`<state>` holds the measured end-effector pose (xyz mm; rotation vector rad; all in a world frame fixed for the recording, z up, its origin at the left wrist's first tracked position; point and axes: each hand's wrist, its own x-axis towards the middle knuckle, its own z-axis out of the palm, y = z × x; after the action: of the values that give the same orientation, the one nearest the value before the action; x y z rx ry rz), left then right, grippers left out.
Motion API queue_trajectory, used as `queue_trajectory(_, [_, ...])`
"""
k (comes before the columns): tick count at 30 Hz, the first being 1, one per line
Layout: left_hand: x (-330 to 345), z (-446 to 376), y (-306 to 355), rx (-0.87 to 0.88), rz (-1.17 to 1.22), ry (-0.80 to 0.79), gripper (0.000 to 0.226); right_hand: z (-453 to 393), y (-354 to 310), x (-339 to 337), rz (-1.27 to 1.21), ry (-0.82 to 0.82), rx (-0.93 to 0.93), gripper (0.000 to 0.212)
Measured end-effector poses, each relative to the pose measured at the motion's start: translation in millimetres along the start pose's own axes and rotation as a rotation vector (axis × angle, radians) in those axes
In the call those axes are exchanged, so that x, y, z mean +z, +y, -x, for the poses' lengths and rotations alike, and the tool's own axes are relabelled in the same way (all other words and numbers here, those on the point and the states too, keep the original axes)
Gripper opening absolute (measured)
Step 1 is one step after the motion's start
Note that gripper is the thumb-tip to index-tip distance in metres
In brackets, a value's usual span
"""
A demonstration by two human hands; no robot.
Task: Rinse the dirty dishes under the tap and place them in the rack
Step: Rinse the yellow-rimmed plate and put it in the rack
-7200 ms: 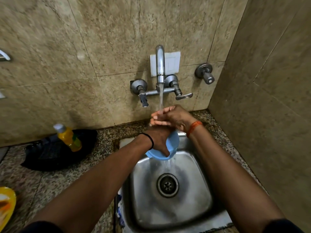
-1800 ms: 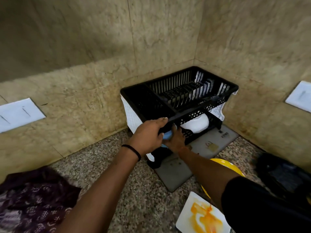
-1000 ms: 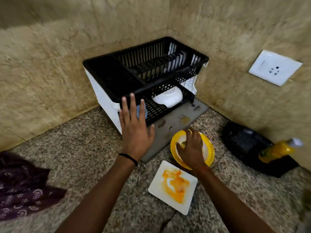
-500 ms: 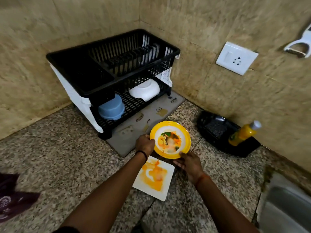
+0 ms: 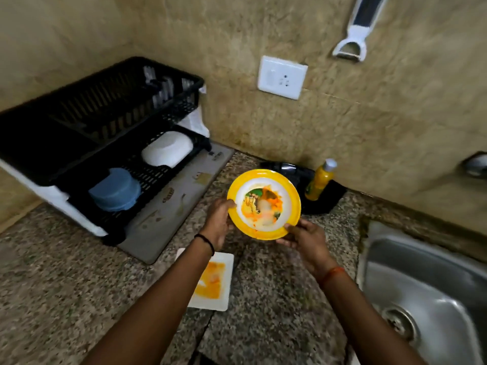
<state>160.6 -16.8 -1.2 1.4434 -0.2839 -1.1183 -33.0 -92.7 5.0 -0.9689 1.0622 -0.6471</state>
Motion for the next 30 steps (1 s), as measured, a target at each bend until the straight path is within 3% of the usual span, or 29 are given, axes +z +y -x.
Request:
queue_trajectory(7, [117.7,24.3,-30.6,-0.175,-0.033,-0.303,0.02,47.1,-14.1,-130.4,0.026,0.157,-0.056,0.015])
queue_trajectory(13, [218.8,51.6,-73.0,-0.23,-0.088,-0.416,0.018,85.9,-7.2,-232.2,0.007,0.328,-0.047,0.016])
queue_trajectory(19, [299.1,78.1,-105.1,-0.273,-0.15,-0.495,0.024,105.6,-17.1,-317.6,-0.052,0.507,-0.099,0.016])
queue_trajectory(25, [348.0,90.9,-123.1,-0.25,-0.151,-0.508,0.035,84.0,-60.6,-393.1,-0.023,0.737,-0.228,0.046])
queue_trajectory(30, [372.9,87.9,-122.1,-0.23,-0.155,-0.495,0.035,55.3,-118.4,-425.9,0.212,0.85,-0.343,0.039])
